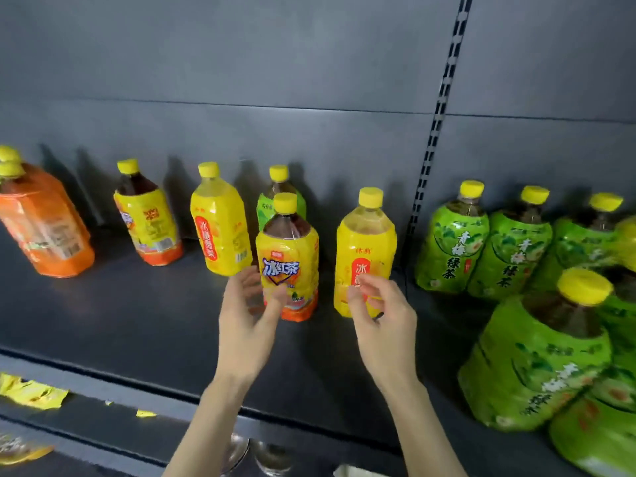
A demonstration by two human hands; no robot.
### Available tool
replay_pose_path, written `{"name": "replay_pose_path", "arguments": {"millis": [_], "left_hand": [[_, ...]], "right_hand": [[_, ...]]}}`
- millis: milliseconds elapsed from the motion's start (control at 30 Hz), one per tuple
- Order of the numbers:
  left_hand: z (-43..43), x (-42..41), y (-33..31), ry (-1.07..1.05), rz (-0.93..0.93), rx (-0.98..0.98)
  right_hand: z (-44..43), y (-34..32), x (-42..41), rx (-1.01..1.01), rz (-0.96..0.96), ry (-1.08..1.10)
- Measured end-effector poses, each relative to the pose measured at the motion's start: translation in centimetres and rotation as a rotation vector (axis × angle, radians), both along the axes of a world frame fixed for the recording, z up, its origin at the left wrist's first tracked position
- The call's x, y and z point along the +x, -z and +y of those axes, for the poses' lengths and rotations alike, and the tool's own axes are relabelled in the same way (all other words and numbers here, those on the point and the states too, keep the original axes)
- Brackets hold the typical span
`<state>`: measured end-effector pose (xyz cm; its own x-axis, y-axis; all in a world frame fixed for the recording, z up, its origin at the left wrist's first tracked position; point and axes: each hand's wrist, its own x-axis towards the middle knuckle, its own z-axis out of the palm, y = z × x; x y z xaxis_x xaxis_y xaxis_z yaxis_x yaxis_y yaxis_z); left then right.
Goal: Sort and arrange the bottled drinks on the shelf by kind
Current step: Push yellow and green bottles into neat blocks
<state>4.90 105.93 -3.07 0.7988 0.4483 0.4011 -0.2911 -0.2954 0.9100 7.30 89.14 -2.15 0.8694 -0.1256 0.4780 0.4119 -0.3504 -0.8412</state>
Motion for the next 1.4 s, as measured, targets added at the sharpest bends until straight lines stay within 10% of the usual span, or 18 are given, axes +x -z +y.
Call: {"name": "replay_pose_path", "arguments": {"millis": [300,600,1400], "left_hand": [[4.6,7.7,0.5,0.447,0.029,-0.108],[5.0,9.2,1.2,0.582,0.059,-0.205],[15.4,5.7,3.3,0.191,0.047,-0.066]], "right_hand": [[4.0,0.8,2.4,0.066,0.029,0.364],[4.1,1.2,5.5,0.281,0.206,0.261],[13.2,3.0,-2.3,0.311,0.140,0.459]]}}
